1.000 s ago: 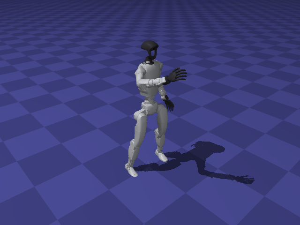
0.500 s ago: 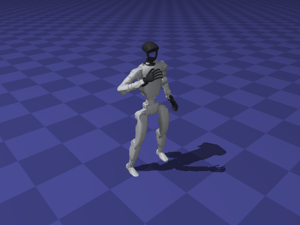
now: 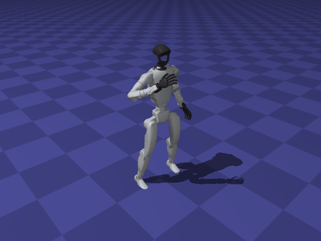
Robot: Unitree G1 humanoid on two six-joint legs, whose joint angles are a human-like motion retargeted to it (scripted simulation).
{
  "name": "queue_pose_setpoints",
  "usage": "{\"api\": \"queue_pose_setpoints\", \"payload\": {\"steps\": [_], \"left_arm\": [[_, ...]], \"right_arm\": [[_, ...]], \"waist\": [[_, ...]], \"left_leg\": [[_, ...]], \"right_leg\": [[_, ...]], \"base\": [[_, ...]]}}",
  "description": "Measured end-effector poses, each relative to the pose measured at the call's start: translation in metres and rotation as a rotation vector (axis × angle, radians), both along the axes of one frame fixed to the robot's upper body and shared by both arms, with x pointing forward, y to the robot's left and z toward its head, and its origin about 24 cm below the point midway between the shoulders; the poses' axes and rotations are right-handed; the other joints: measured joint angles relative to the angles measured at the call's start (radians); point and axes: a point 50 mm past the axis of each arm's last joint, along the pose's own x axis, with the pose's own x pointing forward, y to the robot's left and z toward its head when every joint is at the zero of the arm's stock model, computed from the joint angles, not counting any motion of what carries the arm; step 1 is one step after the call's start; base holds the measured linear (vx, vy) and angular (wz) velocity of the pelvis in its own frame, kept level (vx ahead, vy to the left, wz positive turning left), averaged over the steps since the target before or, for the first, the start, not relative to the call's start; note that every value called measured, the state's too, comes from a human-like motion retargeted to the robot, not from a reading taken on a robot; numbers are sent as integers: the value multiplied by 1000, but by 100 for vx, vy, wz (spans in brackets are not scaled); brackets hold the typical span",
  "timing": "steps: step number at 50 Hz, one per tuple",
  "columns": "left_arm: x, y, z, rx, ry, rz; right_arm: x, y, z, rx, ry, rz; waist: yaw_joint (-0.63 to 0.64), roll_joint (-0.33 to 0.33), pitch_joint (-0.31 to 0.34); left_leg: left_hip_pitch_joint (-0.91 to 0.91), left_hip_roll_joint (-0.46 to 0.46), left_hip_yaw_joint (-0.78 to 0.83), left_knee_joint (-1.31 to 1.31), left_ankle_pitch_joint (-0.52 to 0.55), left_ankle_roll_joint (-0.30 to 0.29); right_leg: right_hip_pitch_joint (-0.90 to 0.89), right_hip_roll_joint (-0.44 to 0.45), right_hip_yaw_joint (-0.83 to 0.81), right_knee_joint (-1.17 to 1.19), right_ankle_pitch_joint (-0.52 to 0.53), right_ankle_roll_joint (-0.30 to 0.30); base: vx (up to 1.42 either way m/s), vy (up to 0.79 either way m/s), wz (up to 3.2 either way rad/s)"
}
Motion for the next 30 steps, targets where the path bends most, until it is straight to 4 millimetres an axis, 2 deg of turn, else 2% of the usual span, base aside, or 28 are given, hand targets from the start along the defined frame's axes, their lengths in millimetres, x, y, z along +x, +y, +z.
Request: {"api": "queue_pose_setpoints", "payload": {"steps": [5,10,15,18,24,30], "left_arm": [[-9,-5,-3,-22,31,-8],[-16,-11,-6,-63,65,-23],[-18,-13,-7,-95,85,-43],[-16,-12,-8,-101,86,-55],[-5,-8,-7,-97,67,-86],[7,1,-4,-77,42,-107]], "right_arm": [[9,-2,0,-4,26,-3],[25,-3,1,9,127,79],[49,-3,12,51,192,148],[70,-4,22,85,194,126],[122,-11,46,87,189,-45],[176,-29,69,-16,168,-401]], "waist": [[22,-7,-1],[47,-12,-6],[75,-15,-17],[92,-17,-25],[127,-19,-48],[162,-26,-76]], "left_leg": [[0,-1,-5,0,-1,-2],[0,-1,-9,1,-3,-5],[1,1,-11,2,-6,-10],[2,3,-11,2,-7,-13],[3,7,-12,1,-8,-20],[0,10,-16,-2,-7,-26]], "right_leg": [[4,-2,-6,0,-1,0],[6,-2,-9,0,-2,-1],[8,0,-11,0,-2,-3],[10,2,-12,0,-2,-5],[12,5,-15,0,-1,-8],[11,6,-24,1,0,-10]], "base": [[0,0,0],[0,0,0],[0,0,0],[0,0,0],[0,0,0],[0,0,0]]}}
